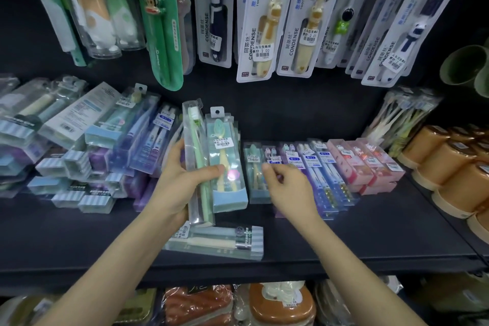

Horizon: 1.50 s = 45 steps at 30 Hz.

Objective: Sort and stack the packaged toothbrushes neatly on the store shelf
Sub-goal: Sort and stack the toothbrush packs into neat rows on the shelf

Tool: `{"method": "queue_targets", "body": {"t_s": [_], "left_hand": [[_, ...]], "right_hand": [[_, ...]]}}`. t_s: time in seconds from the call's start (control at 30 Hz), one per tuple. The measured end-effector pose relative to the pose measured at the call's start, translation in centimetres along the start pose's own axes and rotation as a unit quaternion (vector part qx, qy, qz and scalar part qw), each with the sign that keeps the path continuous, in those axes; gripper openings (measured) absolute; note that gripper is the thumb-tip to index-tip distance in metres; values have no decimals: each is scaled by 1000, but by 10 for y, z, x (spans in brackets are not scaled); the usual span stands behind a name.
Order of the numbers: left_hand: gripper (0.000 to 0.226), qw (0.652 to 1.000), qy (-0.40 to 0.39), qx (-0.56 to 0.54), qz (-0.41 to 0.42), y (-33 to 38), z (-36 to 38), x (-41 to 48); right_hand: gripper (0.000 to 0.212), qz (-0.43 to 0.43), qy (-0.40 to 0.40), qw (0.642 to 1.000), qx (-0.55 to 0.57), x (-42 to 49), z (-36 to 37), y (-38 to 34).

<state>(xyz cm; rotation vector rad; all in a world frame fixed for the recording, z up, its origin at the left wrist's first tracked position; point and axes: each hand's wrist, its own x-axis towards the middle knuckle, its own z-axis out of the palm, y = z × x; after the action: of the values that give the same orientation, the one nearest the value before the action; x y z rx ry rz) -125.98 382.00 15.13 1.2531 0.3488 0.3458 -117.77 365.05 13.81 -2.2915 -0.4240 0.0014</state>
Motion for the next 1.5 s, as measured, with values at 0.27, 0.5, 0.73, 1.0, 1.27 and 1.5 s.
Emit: {"method": "queue_targets", "body": {"t_s": [0.27,0.5,0.73,1.0,1.27,1.5], "left_hand": [[94,999,-15,43,-8,-14,24,-2],[103,998,1,51,-36,1,12,1],[33,995,-2,-63,-83,8,-6,5],[45,999,-3,-34,-32,15,-26,10],[40,998,23,-50,-37,11,-23,9],[41,998,27,-38,-42,6,-22,10]], "right_hand": [[24,66,-65,937,338,-30,-15,-13],[20,119,50,983,133,22,-12,17],[33,60,14,986,-156,37,15,20],[59,-51,28,992,-115,37,41,-18],[56,-15,12,989,-144,47,62,-34],[60,29,-41,987,-151,47,63,-36]]}}
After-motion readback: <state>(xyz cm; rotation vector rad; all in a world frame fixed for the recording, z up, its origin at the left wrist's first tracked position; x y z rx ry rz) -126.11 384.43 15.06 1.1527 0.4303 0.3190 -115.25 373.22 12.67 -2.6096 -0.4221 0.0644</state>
